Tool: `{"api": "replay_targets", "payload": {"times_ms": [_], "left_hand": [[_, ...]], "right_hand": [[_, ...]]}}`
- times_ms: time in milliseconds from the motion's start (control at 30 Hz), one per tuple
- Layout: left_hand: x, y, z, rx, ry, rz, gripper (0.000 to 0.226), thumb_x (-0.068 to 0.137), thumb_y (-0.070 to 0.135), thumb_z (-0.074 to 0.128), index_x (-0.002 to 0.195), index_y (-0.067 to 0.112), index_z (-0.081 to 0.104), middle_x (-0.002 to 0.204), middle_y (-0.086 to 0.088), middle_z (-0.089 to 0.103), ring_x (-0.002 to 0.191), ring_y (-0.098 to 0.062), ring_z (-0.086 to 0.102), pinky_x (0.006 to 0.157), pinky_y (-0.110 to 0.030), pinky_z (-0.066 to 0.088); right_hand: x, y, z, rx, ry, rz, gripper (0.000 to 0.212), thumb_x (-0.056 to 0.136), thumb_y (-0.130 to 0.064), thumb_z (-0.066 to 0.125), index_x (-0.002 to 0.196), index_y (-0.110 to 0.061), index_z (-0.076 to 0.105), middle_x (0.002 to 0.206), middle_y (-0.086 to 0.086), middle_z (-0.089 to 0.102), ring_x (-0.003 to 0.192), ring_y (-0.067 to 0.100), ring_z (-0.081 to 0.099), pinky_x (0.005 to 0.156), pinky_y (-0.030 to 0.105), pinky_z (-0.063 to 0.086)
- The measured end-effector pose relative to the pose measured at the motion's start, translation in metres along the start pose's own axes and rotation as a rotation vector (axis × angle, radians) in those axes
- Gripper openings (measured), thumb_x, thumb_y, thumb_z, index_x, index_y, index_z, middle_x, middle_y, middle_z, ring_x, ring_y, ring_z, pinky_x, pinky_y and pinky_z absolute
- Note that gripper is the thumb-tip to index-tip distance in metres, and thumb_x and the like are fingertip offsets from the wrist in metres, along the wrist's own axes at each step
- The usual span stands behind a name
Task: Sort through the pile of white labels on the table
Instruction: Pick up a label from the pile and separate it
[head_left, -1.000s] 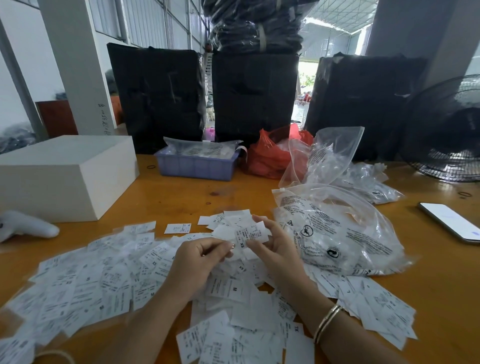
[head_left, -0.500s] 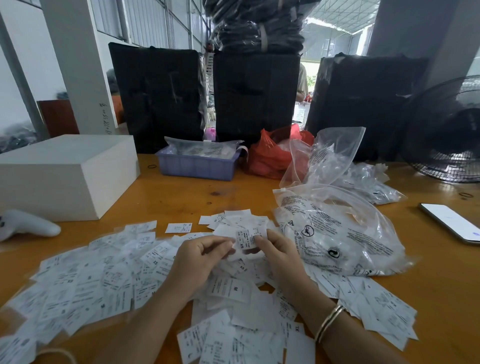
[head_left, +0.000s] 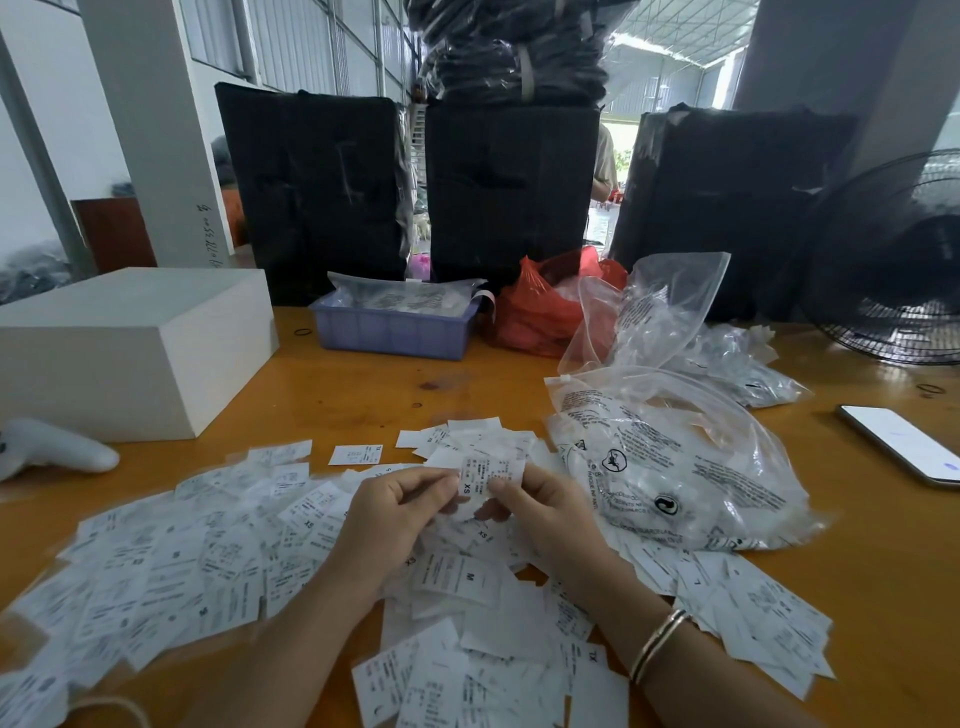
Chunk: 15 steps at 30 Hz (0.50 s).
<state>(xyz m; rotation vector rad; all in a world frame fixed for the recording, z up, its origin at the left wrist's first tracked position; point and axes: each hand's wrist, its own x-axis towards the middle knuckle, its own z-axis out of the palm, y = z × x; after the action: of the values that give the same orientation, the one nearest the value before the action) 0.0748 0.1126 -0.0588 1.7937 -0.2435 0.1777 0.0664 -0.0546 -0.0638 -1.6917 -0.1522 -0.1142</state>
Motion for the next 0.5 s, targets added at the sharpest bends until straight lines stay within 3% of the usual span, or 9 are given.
{"api": "replay_targets", "payload": {"times_ms": [167,367,500], "left_hand": [[0.0009,0.0003,-0.0021,-0.011,-0.010,0.015,0.013,0.086,0.023,0.065,0.082,0.035,0.070,0.076,0.015,0.073,0.073,0.002,0.067,0.059,-0.006,0.047],[0.0004,-0.0002,-0.0018,0.015,-0.025,0.002,0.013,0.085,0.024,0.068,0.079,0.035,0.070,0.075,0.015,0.073,0.071,0.002,0.067,0.058,-0.008,0.048],[-0.0007,0.0021,-0.0015,0.026,-0.020,-0.021,0.013,0.086,0.029,0.066,0.076,0.036,0.069,0.072,0.020,0.071,0.068,0.006,0.064,0.054,-0.004,0.044]], "right_hand": [[-0.0004,0.0006,0.0006,-0.055,0.031,-0.025,0.014,0.092,-0.014,0.056,0.083,-0.007,0.065,0.069,0.000,0.072,0.066,0.007,0.065,0.062,0.017,0.050],[-0.0012,0.0034,0.0004,-0.178,0.033,-0.060,0.013,0.090,-0.015,0.058,0.081,-0.008,0.064,0.074,0.006,0.072,0.067,0.025,0.066,0.057,0.030,0.047],[-0.0025,0.0015,0.0004,-0.140,0.013,-0.084,0.026,0.085,-0.021,0.060,0.086,0.004,0.062,0.081,0.018,0.069,0.079,0.037,0.067,0.065,0.050,0.053]]}}
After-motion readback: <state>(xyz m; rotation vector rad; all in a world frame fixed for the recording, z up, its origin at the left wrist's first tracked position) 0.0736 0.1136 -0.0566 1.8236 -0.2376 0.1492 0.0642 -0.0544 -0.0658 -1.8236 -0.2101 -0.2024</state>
